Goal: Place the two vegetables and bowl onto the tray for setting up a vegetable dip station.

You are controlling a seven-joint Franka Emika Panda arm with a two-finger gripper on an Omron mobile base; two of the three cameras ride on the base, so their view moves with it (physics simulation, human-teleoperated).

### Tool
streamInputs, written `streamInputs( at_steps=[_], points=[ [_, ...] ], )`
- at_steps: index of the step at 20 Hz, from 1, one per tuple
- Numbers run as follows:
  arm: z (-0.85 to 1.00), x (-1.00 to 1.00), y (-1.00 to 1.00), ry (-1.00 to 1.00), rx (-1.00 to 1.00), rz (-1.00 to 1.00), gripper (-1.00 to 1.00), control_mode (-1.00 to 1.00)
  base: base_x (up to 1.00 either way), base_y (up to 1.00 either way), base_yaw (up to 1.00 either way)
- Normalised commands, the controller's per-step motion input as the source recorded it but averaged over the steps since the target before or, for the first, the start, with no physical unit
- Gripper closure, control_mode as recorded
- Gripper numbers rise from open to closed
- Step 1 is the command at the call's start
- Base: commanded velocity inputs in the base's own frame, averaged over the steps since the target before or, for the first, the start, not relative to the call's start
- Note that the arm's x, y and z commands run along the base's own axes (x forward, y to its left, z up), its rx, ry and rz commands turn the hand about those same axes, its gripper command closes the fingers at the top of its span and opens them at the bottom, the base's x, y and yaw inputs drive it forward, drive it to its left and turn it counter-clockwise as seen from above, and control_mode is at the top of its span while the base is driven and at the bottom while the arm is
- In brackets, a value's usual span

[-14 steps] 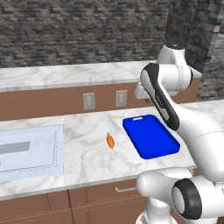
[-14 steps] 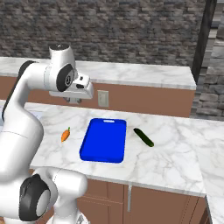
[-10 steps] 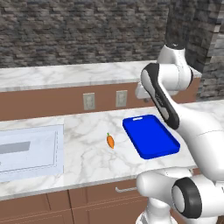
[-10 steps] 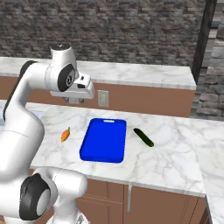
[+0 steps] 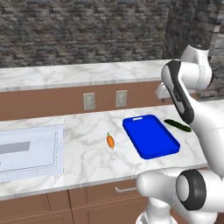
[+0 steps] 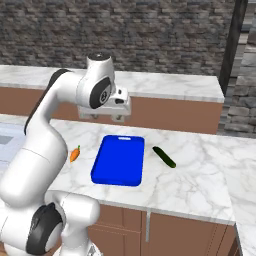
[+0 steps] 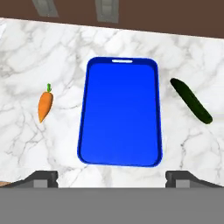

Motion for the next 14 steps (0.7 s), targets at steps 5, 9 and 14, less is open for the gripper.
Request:
streamInputs(
  at_steps=[5,9,14],
  points=[
    [-0.08,0.00,-0.79,0.02,-0.05,0.07,-1.00,-1.00,0.00,0.00,0.00],
    [-0.15,0.07,-0.71,0.07,-0.05,0.07,-1.00,-1.00,0.00,0.00,0.00],
    [-0.17,0.21,-0.51,0.07,-0.04,0.06,-1.00,-1.00,0.00,0.00,0.00]
  ],
)
